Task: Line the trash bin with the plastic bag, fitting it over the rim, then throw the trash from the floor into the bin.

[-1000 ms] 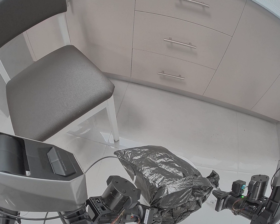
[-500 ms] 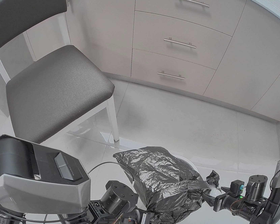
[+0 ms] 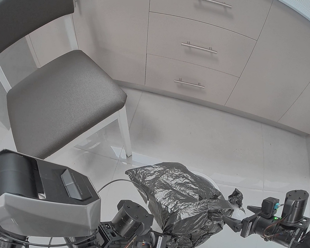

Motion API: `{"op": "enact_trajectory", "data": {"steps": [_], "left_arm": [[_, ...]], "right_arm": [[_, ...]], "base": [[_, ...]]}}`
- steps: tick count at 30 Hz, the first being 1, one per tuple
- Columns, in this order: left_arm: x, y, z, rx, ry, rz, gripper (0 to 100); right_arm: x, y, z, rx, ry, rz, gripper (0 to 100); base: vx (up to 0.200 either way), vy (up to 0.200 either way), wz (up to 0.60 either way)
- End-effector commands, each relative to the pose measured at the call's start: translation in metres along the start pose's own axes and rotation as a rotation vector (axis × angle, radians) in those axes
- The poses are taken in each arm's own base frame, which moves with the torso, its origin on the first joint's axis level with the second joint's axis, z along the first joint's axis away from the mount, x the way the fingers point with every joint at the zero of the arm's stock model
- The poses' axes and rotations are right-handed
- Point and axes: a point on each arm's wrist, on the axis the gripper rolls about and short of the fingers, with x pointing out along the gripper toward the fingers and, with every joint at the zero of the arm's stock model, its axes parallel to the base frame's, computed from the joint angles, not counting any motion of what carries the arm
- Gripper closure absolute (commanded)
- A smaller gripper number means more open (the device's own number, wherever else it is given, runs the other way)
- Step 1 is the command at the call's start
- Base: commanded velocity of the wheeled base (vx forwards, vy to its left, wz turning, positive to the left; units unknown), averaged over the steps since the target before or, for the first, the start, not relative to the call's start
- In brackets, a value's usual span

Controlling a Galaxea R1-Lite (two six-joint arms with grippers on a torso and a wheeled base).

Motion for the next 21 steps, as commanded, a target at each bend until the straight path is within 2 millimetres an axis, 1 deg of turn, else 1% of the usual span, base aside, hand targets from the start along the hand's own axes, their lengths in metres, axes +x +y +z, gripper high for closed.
{"op": "enact_trajectory", "data": {"steps": [1, 2, 3, 4, 6, 7, 9, 10, 13, 15, 17, 18, 21], "left_arm": [[0.000, 0.000, 0.000, -0.002, -0.001, -0.001, 100], [0.000, 0.000, 0.000, -0.002, -0.001, -0.001, 100], [0.000, 0.000, 0.000, -0.002, -0.001, 0.000, 100], [0.000, 0.000, 0.000, -0.003, -0.001, -0.001, 100], [0.000, 0.000, 0.000, -0.002, -0.001, -0.001, 100], [0.000, 0.000, 0.000, -0.002, -0.001, -0.001, 100], [0.000, 0.000, 0.000, -0.002, -0.001, -0.001, 100], [0.000, 0.000, 0.000, -0.002, -0.001, -0.001, 100], [0.000, 0.000, 0.000, -0.002, -0.001, -0.001, 100], [0.000, 0.000, 0.000, -0.003, -0.002, -0.002, 100], [0.000, 0.000, 0.001, -0.006, -0.008, -0.004, 100], [0.000, 0.000, 0.001, -0.006, -0.009, -0.005, 100], [0.001, 0.001, 0.000, -0.006, -0.009, -0.005, 100]], "right_arm": [[0.005, 0.017, 0.074, 0.001, -0.174, 0.006, 0], [0.014, 0.020, 0.090, 0.002, -0.175, -0.001, 0], [0.017, 0.021, 0.093, 0.004, -0.174, -0.001, 0], [0.031, 0.027, 0.111, 0.006, -0.166, 0.000, 0], [0.050, 0.034, 0.135, 0.001, -0.175, 0.002, 0], [0.052, 0.034, 0.136, 0.001, -0.174, 0.001, 0], [0.079, 0.046, 0.157, -0.016, -0.156, 0.007, 0], [0.088, 0.051, 0.161, -0.024, -0.142, 0.015, 0], [0.112, 0.063, 0.167, -0.055, -0.097, 0.031, 0], [0.127, 0.073, 0.164, -0.084, -0.067, 0.047, 0], [0.144, 0.084, 0.155, -0.111, -0.023, 0.067, 0], [0.144, 0.085, 0.155, -0.112, -0.022, 0.068, 0], [0.160, 0.094, 0.142, -0.128, 0.037, 0.086, 0]], "base": [[0.000, 0.000, 0.00], [0.000, 0.000, 0.00], [0.000, 0.000, 0.00], [0.000, 0.000, 0.00], [0.000, 0.000, 0.00], [0.000, 0.000, 0.00], [0.000, 0.000, 0.00], [0.000, 0.000, 0.00], [0.000, 0.000, 0.00], [0.000, 0.000, 0.00], [0.000, 0.000, 0.00], [0.000, 0.000, 0.00], [0.000, 0.000, 0.00]]}}
